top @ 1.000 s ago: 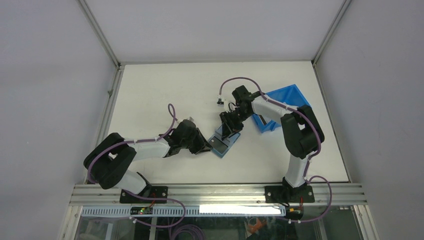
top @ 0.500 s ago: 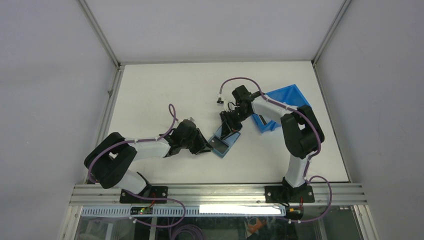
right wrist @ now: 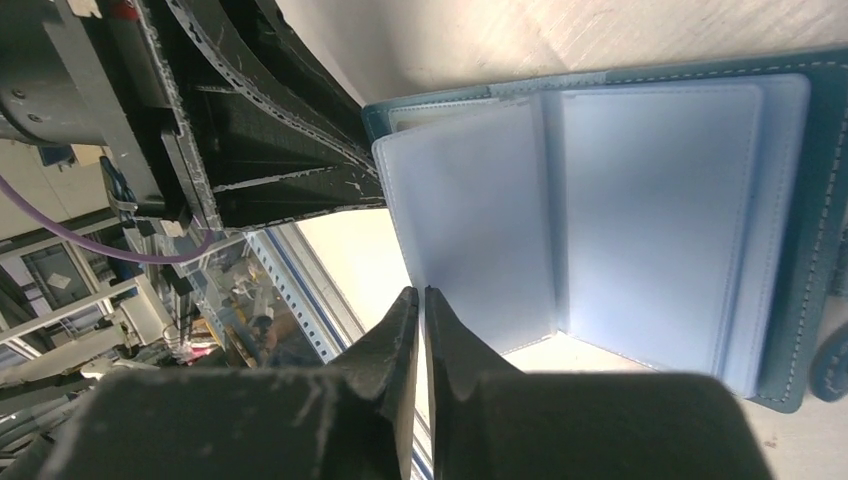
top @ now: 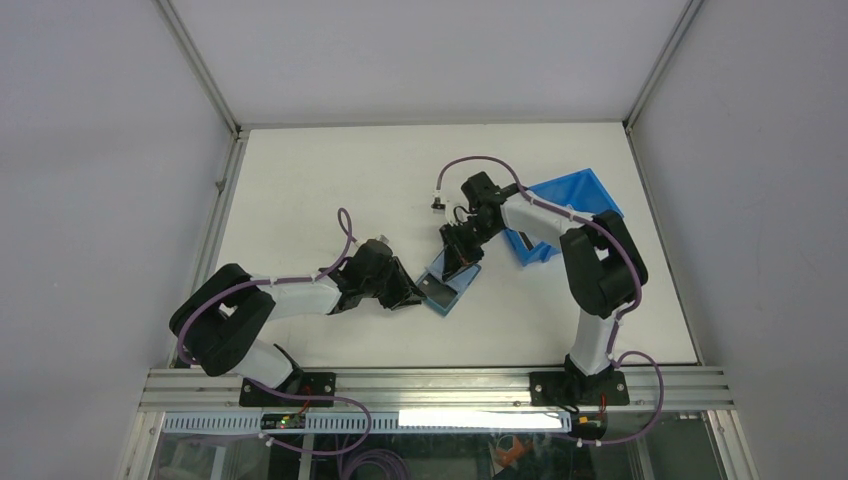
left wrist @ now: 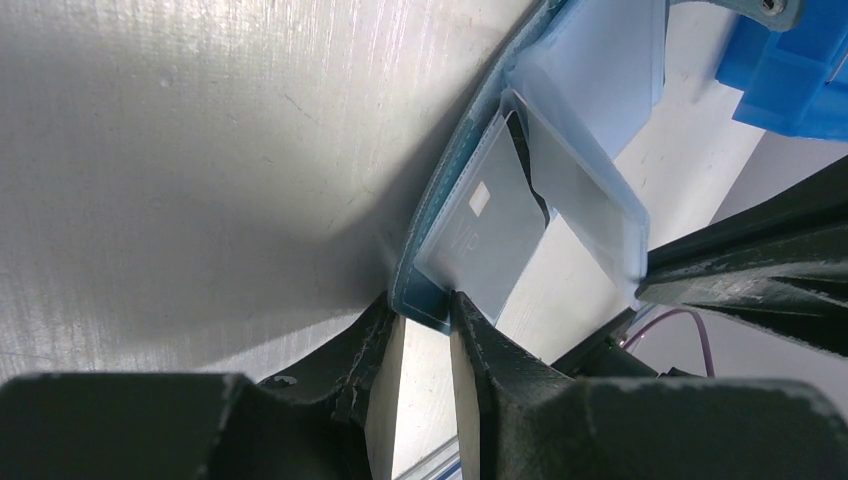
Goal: Put the credit cards into the card holder
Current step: Insert the credit card into the card holder.
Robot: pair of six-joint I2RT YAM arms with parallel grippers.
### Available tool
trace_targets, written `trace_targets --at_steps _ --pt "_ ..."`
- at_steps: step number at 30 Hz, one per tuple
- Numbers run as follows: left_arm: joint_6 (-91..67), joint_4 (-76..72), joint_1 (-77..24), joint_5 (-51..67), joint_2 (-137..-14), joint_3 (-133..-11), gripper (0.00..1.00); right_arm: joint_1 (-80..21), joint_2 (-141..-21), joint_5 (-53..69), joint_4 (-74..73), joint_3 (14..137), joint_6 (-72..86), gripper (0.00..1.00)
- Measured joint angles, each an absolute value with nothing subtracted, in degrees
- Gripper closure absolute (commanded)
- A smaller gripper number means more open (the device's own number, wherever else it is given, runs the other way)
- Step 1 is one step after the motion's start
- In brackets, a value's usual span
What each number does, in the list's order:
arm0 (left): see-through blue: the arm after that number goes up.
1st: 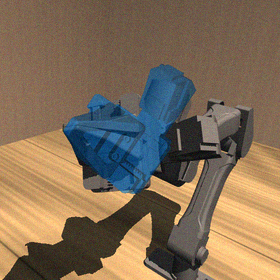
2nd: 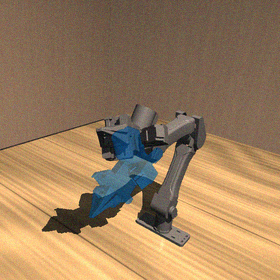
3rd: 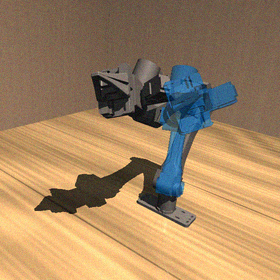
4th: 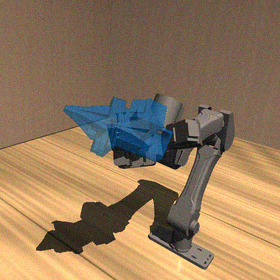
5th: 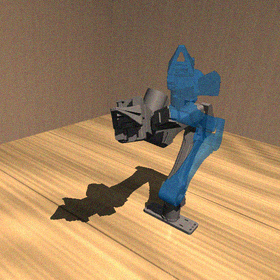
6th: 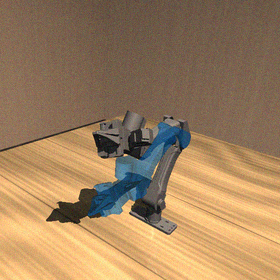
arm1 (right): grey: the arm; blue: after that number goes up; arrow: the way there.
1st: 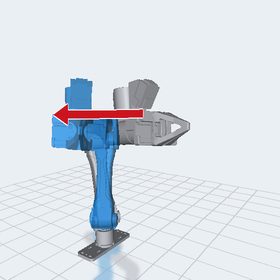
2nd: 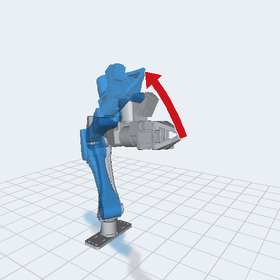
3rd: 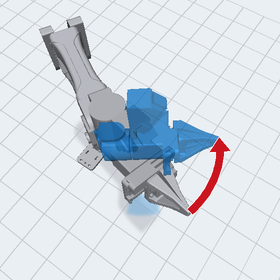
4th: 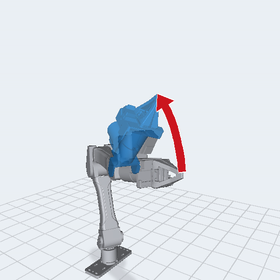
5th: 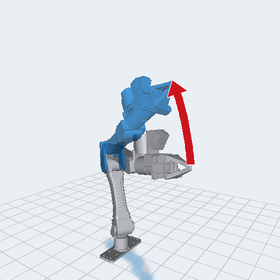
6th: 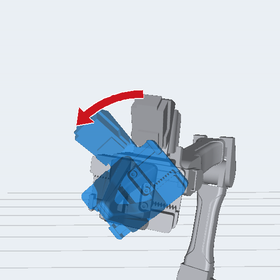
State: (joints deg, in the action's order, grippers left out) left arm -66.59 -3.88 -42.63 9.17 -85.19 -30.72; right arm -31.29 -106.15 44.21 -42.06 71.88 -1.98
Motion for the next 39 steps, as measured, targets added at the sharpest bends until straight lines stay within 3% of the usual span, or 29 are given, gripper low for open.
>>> trace_targets --at_steps 13,24,33,39 --pt "-66.5 -3.9 -42.3 9.4 -85.2 -30.7 0.75 -36.4 -106.8 33.9 -44.9 72.1 -6.0 0.74" --pt "-66.5 -4.1 -42.2 9.6 -85.6 -30.7 0.77 -38.8 -106.7 27.3 -45.7 72.1 -10.7 0.28" --pt "-66.4 -5.5 -40.4 11.3 -87.6 -31.3 0.84 -47.3 -106.4 17.0 -45.8 72.4 -12.8 0.31" --pt "-66.3 -7.9 -39.3 12.6 -89.0 -31.4 0.86 -47.6 -106.8 12.2 -45.7 73.1 -12.7 0.42"
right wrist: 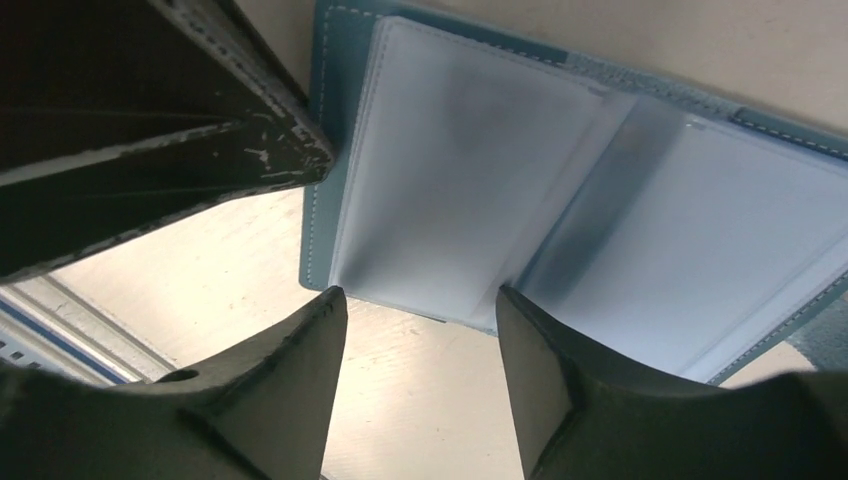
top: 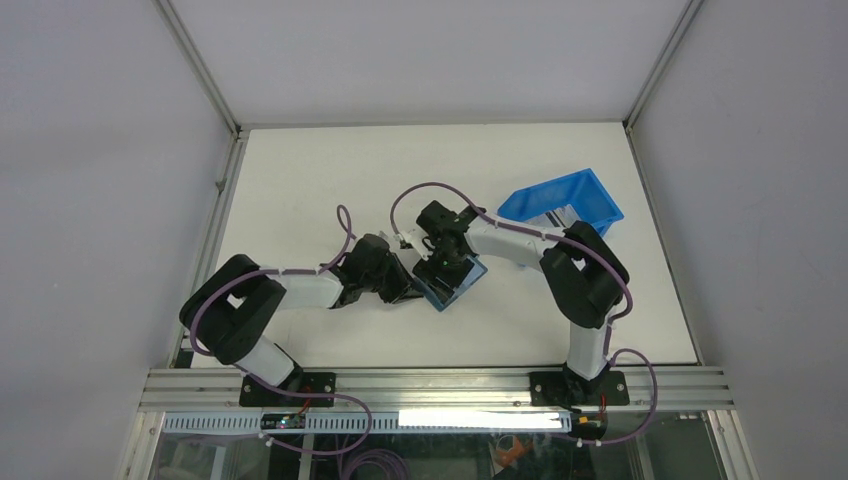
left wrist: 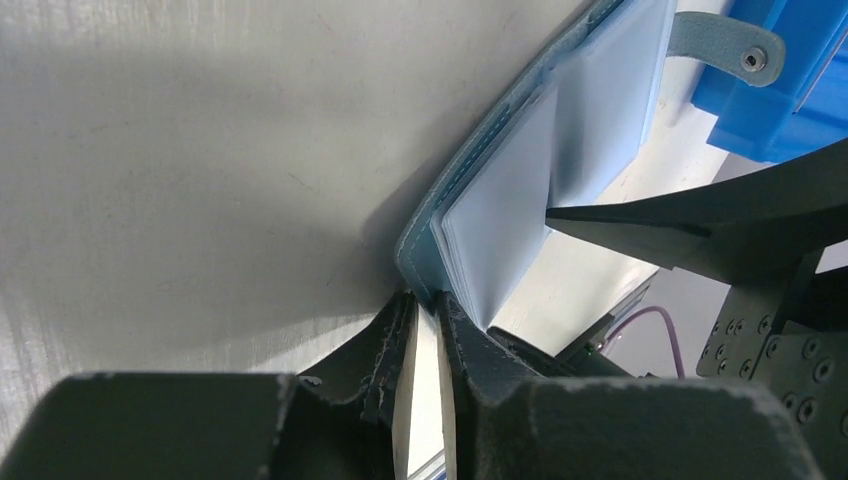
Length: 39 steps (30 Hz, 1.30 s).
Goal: Put the credit cards into the card holder
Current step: Insert the credit card into the card holder.
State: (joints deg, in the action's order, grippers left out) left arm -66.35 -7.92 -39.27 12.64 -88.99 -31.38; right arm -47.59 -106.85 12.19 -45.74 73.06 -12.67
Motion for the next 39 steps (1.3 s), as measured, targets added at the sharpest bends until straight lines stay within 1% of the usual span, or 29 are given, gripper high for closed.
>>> trace_targets --at_steps 1,7,9,10,11,12,13,15,18,22,26,30,39 --pt "-66.3 -8.2 -39.3 12.8 -89.1 -31.4 0.86 -47.6 -107.1 11.7 -45.8 73.3 -12.6 0.44" --pt "-66.2 -9.6 -38.8 13.8 -90.0 -31.4 0.86 -47.5 -107.8 9.4 -46.2 74.0 -12.5 0.73" --pt "-66.2 -10.4 -38.6 14.0 -90.2 -31.2 0.86 -47.5 -107.9 9.1 -46.2 74.0 -12.4 0.76" --pt "-66.3 -10.7 -38.5 14.1 -90.4 -31.2 0.86 -47.5 -107.9 9.0 -46.1 74.0 -12.3 0.75" --pt "-66.3 -11.1 -38.5 14.2 -90.5 -31.1 0.86 -47.5 -107.9 9.0 -46.1 74.0 -12.4 0.72" --pt "-66.3 -11.5 -38.5 14.2 -90.6 -31.0 0.86 -47.5 -107.9 9.0 -46.2 74.0 -12.4 0.61" --pt "-66.3 -11.8 -38.5 14.3 -90.7 -31.0 0.86 -47.5 -107.9 9.1 -46.2 74.0 -12.3 0.55" --pt "-66.3 -12.3 -38.5 14.7 -90.9 -31.0 0.88 -47.4 -107.9 9.5 -46.2 74.1 -12.3 0.46" --pt "-66.4 -13.4 -38.5 15.3 -91.4 -31.0 0.93 -47.5 -107.8 9.8 -46.3 74.3 -12.2 0.39" --pt "-66.8 -16.4 -38.5 16.2 -92.9 -30.5 0.95 -47.4 -107.0 9.5 -46.1 74.3 -12.3 0.3" --pt "-67.9 -20.3 -38.5 17.4 -94.2 -29.6 0.97 -47.4 -106.4 9.2 -45.6 74.3 -12.2 0.29" --pt "-68.8 -23.2 -38.5 18.4 -95.3 -29.0 0.98 -47.4 -106.7 9.2 -45.7 74.4 -12.0 0.32" --pt "-69.8 -26.1 -38.5 18.6 -95.6 -27.8 0.99 -47.4 -108.1 6.9 -45.5 74.7 -11.9 0.47"
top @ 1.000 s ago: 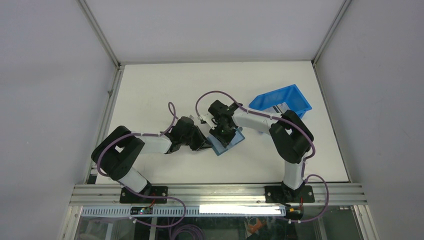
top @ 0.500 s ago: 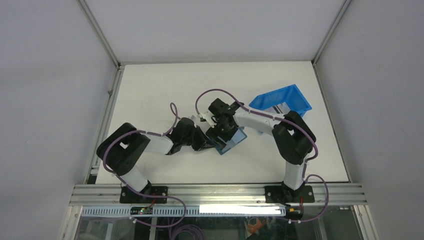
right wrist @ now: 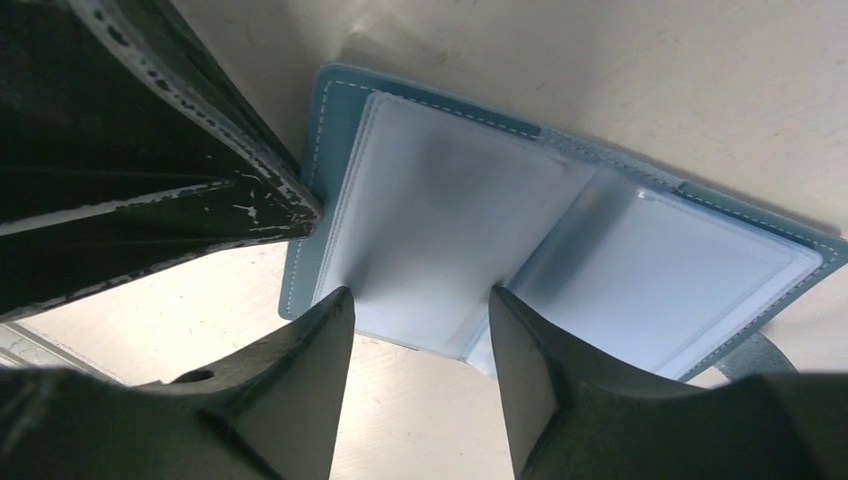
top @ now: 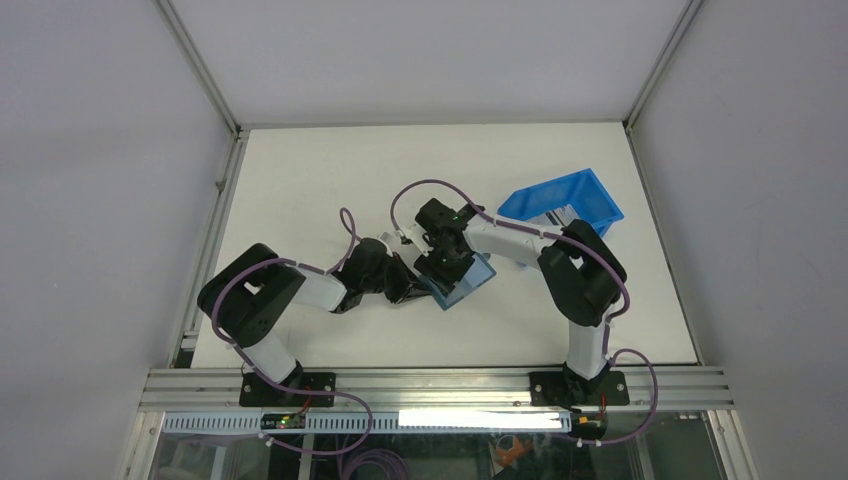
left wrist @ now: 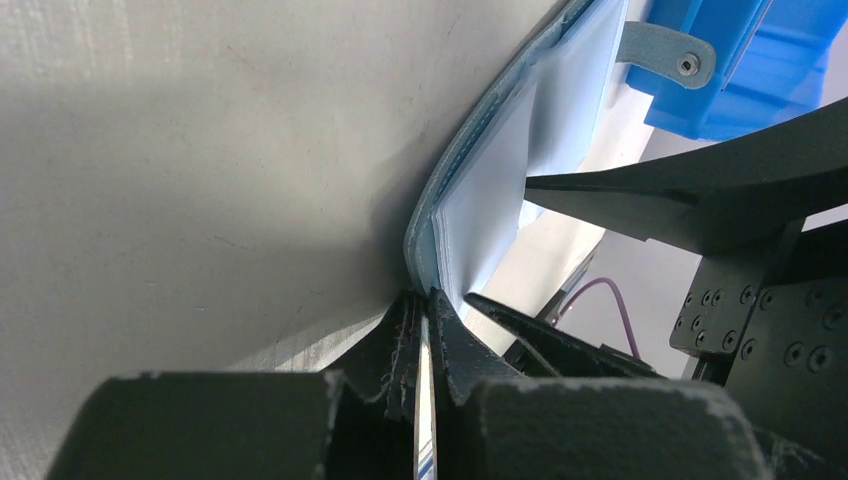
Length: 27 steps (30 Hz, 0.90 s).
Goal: Put the credit cards into the card holder
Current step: Insert the credit card into the card holder.
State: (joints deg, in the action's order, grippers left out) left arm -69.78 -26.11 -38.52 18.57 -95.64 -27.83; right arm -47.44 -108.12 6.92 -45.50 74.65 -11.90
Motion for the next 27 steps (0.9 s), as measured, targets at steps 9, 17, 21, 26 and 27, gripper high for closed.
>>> trace_targets --at_steps 9,17,21,26,27 --pt "-70.0 -27.2 -38.5 18.6 -95.9 -27.5 0.99 -47.4 -108.4 5.7 -45.5 74.9 -11.7 0.36" --pt "-71.3 -29.3 -38.5 18.7 -96.6 -26.8 1.0 -48.0 -108.4 6.9 -45.6 74.9 -10.8 0.33" --pt "-71.7 -30.3 -38.5 19.2 -97.2 -26.7 1.0 -48.3 -108.4 5.6 -45.5 74.9 -10.6 0.4" --pt "-72.1 -31.1 -38.5 19.5 -97.3 -26.4 1.0 -48.2 -108.4 4.4 -45.5 74.9 -10.3 0.47" --pt "-72.2 -31.2 -38.5 19.5 -97.3 -26.4 1.0 -48.2 -108.4 4.2 -45.5 74.9 -10.3 0.49"
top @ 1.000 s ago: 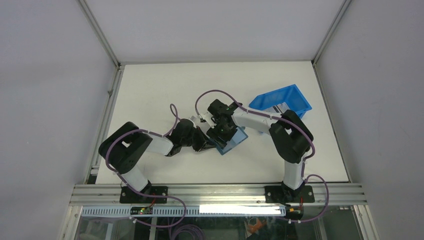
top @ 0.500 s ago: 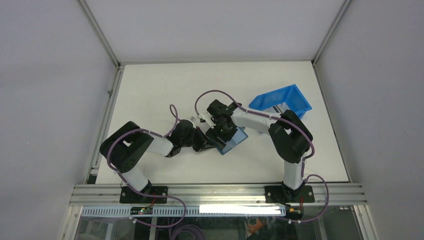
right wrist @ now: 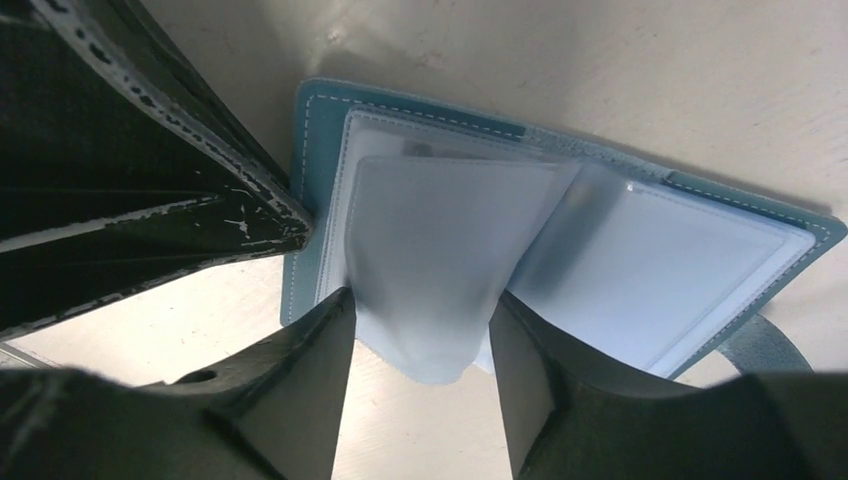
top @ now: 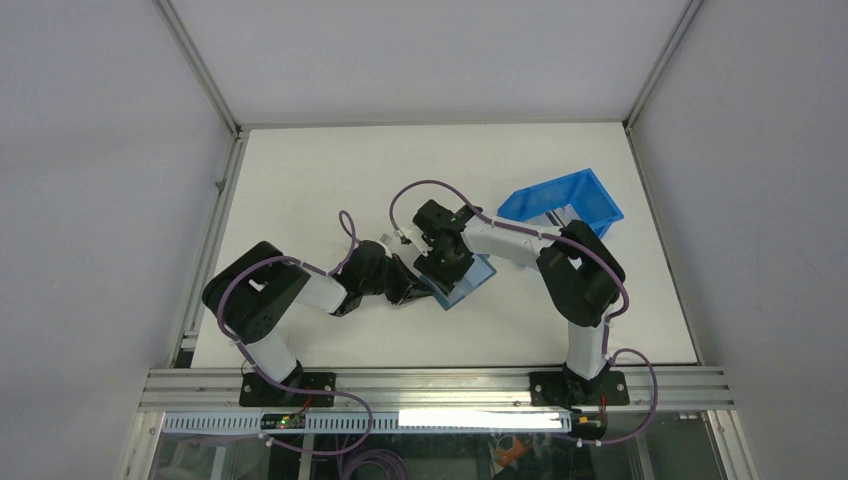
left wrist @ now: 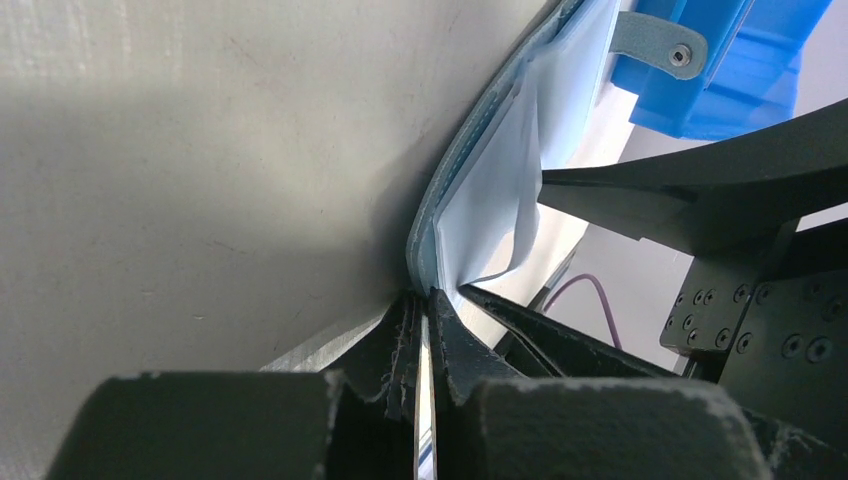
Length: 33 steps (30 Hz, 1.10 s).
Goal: Put the credit cards into the card holder
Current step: Insert the credit card into the card holder.
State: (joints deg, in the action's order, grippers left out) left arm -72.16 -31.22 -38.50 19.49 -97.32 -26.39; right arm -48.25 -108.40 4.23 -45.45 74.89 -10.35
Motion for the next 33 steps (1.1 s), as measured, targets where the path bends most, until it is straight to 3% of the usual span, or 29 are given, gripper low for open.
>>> trace_targets --at_steps 8,10,21,28,33 --pt "-72.6 -32.1 -38.5 19.6 -97.8 -26.2 1.0 -47.9 -108.4 3.6 -45.3 74.9 -10.4 0.69" --pt "-72.7 -32.4 -38.5 19.7 -98.0 -26.2 1.0 -47.5 -108.4 3.7 -45.3 74.9 -10.4 0.7" --pt "-72.8 -34.0 -38.1 19.8 -98.0 -25.1 0.98 -39.7 -108.0 12.3 -44.7 74.0 -9.6 0.56" --pt "-72.8 -34.0 -37.8 20.1 -98.0 -25.1 0.98 -37.4 -106.1 10.5 -44.4 73.3 -9.5 0.47" --pt "-72.8 -33.9 -37.8 20.0 -97.5 -25.1 0.98 -35.6 -105.2 9.2 -43.8 73.3 -9.5 0.45"
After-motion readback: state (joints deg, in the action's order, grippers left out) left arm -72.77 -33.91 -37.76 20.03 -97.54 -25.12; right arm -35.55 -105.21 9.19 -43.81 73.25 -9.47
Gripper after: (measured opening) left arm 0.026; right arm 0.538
